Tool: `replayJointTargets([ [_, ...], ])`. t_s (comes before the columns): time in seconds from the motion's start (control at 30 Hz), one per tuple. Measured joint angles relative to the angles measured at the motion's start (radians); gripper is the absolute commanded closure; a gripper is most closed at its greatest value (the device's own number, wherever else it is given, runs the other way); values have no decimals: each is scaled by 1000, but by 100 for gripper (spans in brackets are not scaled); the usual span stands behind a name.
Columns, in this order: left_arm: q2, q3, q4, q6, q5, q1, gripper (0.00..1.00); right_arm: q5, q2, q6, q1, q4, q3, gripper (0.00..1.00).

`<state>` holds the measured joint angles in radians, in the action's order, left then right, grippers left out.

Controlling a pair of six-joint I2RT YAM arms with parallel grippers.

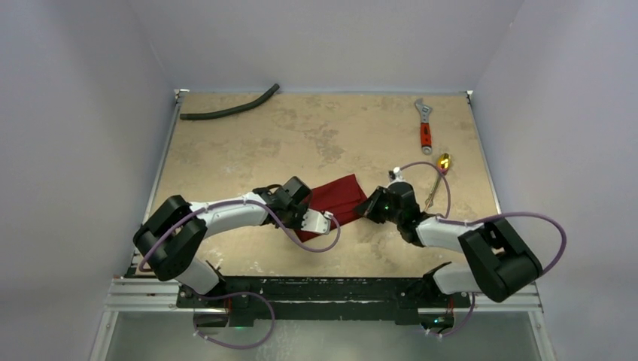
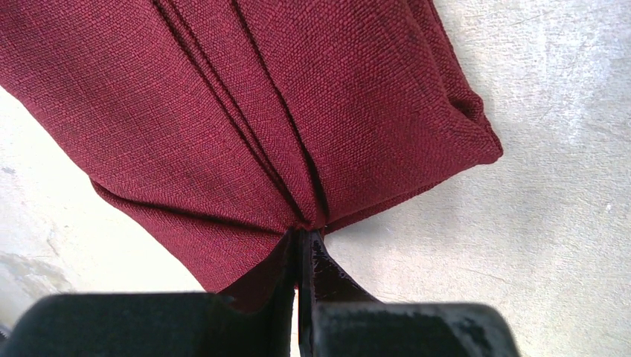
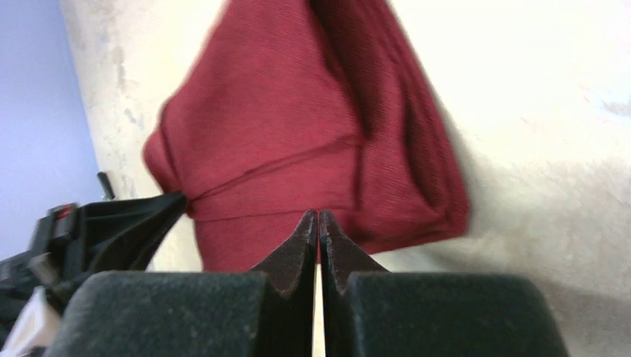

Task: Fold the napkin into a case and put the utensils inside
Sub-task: Smooth out the 2/3-rectangle-folded napkin at the center of the board.

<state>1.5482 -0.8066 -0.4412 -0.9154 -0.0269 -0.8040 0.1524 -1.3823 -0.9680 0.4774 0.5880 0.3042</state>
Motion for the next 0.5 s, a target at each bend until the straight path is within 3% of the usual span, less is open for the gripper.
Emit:
replayJointTargets([
  [0.07, -8, 11, 11, -11, 7, -4, 100, 19, 45, 35, 0, -60, 40, 82],
  [0.23, -24, 39, 43, -39, 25, -5, 100, 115, 39, 157, 0, -143, 226, 85],
  [0.5, -17, 54, 75, -146, 126, -5, 100, 233, -277, 255, 0, -109, 491, 97],
])
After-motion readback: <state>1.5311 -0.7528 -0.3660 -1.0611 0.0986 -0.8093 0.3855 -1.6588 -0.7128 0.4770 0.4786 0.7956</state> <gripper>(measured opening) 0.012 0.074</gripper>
